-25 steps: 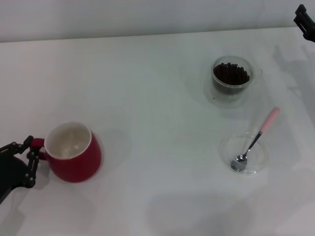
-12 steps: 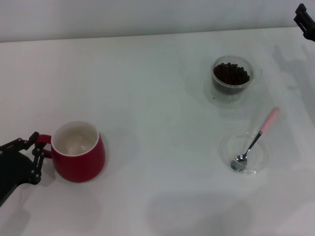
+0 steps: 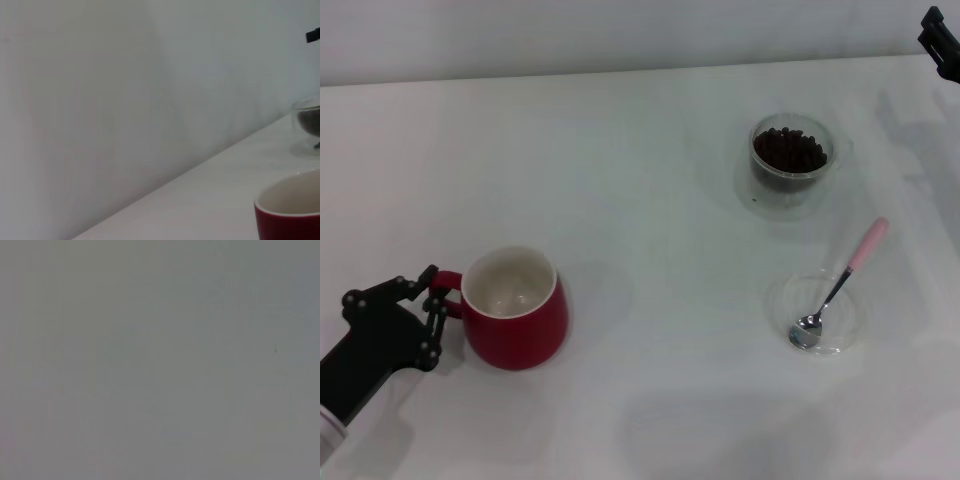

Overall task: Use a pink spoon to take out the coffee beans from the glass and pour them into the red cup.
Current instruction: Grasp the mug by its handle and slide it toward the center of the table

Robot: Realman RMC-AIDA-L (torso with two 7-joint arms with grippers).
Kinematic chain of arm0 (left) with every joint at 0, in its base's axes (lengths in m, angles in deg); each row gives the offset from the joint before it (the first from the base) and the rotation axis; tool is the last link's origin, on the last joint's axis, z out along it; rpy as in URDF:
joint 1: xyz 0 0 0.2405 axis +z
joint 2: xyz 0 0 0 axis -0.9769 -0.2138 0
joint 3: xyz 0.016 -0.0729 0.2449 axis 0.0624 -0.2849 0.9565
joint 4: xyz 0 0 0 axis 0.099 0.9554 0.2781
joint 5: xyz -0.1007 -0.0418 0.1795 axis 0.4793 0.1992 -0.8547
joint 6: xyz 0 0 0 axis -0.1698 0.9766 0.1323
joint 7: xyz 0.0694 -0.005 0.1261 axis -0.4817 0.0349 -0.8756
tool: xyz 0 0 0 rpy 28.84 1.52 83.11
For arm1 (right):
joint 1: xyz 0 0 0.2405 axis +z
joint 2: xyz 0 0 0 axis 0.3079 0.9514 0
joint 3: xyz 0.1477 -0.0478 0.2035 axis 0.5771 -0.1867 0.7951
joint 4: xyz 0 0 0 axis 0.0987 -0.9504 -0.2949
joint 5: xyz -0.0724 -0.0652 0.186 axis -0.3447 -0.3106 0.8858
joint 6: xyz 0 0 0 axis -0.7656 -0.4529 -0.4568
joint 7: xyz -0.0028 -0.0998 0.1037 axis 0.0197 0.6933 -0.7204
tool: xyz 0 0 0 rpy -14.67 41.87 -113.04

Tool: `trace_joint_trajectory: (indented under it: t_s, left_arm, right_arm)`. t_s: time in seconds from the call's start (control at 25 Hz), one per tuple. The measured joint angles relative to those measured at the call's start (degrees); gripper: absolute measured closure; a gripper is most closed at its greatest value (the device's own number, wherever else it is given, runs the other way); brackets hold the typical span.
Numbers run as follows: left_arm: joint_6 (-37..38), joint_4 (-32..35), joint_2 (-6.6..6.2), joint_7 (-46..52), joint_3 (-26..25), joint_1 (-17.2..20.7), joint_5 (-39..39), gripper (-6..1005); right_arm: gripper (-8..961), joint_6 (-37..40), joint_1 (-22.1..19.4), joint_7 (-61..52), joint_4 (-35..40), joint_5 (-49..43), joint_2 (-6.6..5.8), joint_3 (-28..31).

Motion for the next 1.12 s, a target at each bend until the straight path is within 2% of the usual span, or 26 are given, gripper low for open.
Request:
trace_joint_trajectory:
  t_s: [0.52,1.12]
  left_arm:
    - [-3.0,4.7,0.09,-2.0,0.1,-1.7,-2.2,881]
    - [-6.7,6.7,0.20,-2.1,0.1,-2.6,-3.7,884]
  right_arm:
    - [87,0.2,-0.2,0.0,-0.2,0.0,-0.08,0.0]
    - [88,0.3,-0.7,0.0,-0.2,0.0,0.09,-0.3]
